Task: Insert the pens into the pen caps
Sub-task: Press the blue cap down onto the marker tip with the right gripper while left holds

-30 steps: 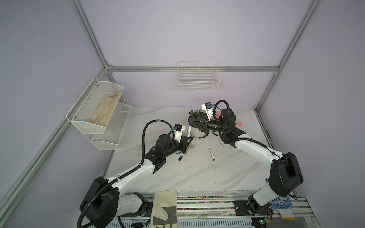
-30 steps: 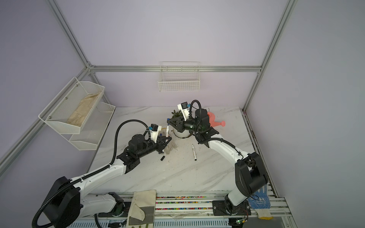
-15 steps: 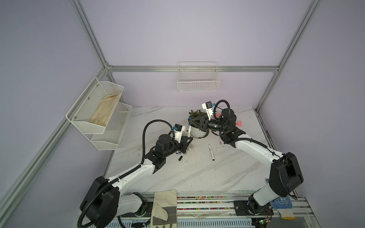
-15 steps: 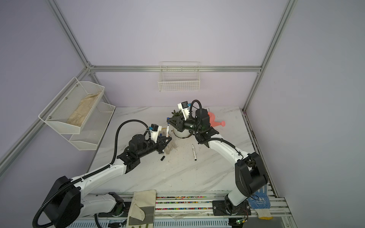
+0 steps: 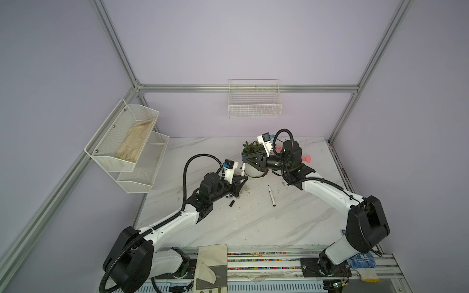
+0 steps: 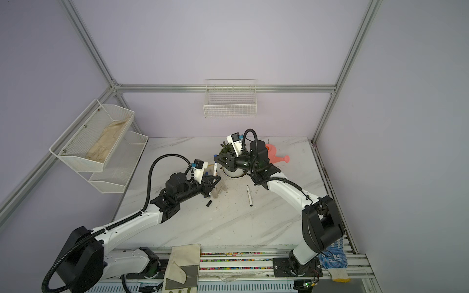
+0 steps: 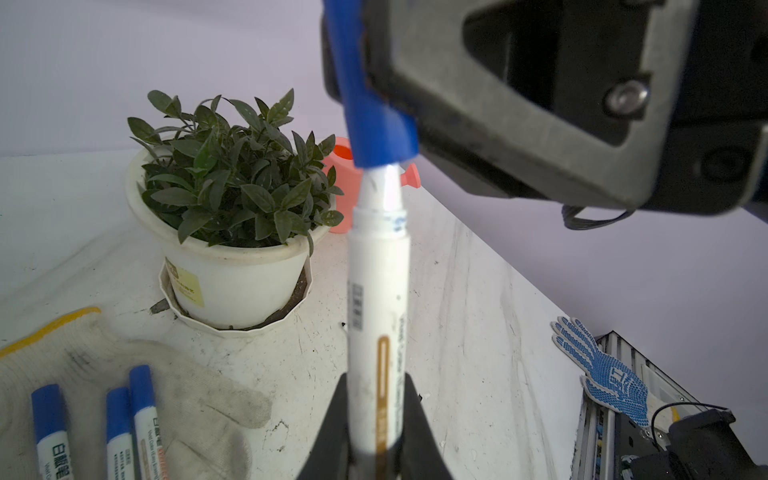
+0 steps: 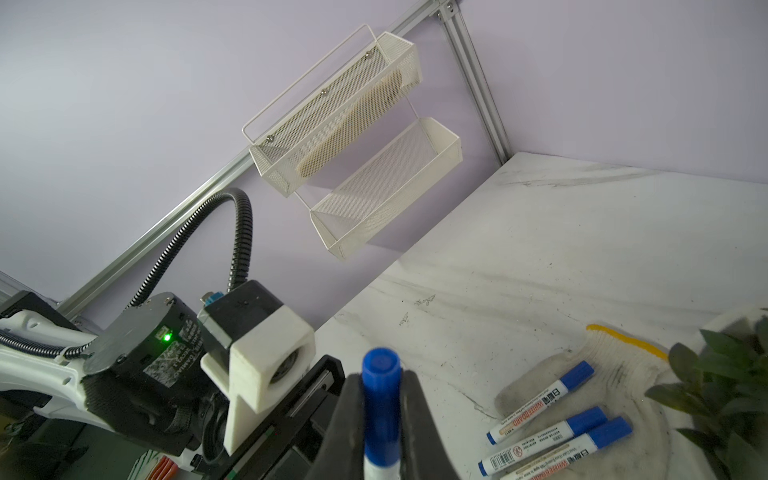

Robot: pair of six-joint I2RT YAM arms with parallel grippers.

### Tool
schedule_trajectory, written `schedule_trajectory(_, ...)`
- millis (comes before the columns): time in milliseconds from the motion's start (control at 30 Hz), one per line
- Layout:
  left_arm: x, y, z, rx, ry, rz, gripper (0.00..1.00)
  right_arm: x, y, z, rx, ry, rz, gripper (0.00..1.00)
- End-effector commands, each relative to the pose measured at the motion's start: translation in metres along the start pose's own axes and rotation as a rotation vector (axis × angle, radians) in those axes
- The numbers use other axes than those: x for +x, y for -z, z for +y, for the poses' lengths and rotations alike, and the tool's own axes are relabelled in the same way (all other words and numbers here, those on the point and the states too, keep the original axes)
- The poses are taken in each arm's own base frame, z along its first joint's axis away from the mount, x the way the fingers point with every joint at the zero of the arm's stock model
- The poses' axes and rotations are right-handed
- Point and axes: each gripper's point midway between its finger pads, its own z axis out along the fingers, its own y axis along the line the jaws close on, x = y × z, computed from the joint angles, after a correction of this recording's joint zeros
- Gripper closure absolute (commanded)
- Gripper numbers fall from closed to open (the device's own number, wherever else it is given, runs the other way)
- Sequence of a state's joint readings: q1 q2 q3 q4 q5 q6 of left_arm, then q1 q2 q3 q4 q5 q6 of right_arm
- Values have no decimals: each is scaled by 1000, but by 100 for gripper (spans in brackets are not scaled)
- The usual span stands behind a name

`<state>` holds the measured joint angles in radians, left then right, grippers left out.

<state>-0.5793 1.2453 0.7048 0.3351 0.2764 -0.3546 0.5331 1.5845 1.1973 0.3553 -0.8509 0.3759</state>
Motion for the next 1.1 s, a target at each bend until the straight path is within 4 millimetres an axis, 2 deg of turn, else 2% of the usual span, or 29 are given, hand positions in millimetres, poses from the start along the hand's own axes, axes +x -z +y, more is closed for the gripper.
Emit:
schedule_trajectory(0,-20,2,-4,5,-38,-77,100,6,1,7,-18,18,40,100)
schedule_trajectory(367,-74,2,-10,37,-11,-305,100,20,8,33,-135,23,124,100)
schedule_trajectory(533,-89,-2,-7,20,-23,-372,100,20,12,40,-147,41,135,98)
schedule_trajectory(667,-85,-10,-1,-9,-47,-365,100,19,13,38,-125,55,144,89)
schedule_trajectory(767,-78,-14,4,-42,-67,-355,100,10,15,35,-72,79,112,70)
schedule_trajectory(867,-66,-18,8,-67,-85,-332,100,-8,20,32,7,124,50,58)
schedule_trajectory(967,-50,-22,6,-75,-106,-297,100,-26,28,28,89,168,-13,52)
schedule_trajectory(1067,-36,-25,5,-91,-135,-266,100,-45,37,20,186,207,-76,50)
